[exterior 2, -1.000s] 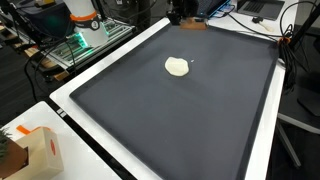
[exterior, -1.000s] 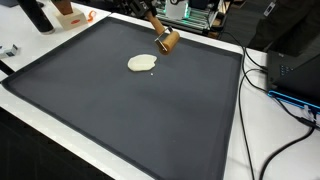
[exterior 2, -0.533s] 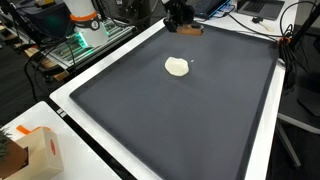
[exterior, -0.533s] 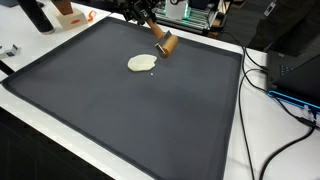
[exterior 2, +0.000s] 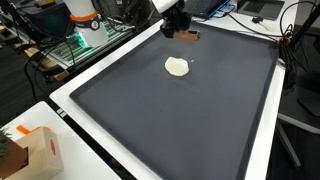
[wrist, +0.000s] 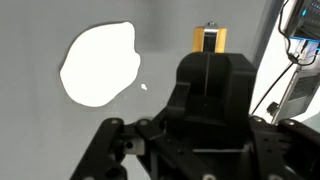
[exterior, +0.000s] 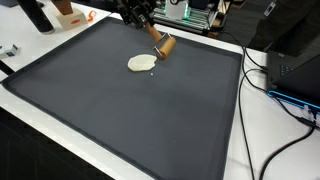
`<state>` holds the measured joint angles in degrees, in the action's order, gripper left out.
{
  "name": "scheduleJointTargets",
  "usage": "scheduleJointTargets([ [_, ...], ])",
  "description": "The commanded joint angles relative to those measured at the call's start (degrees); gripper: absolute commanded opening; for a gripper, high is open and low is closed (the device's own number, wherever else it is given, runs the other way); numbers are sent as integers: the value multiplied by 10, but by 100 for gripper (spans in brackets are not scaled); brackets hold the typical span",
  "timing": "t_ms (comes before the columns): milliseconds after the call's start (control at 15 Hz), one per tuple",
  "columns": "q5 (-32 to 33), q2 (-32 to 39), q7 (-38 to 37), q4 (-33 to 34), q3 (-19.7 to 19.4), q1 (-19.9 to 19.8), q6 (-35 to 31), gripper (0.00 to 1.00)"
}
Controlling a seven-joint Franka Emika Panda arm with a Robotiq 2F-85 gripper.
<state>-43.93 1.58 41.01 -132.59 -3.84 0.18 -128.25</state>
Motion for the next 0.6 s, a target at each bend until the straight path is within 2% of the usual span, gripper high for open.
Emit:
scheduleJointTargets([
  [0, -3, -4, 7, -9, 8, -11, -7, 23],
  [267, -2, -1, 4, -9, 8, -13, -8, 23],
  [533, 5, 2, -34, -10, 10, -11, -27, 23],
])
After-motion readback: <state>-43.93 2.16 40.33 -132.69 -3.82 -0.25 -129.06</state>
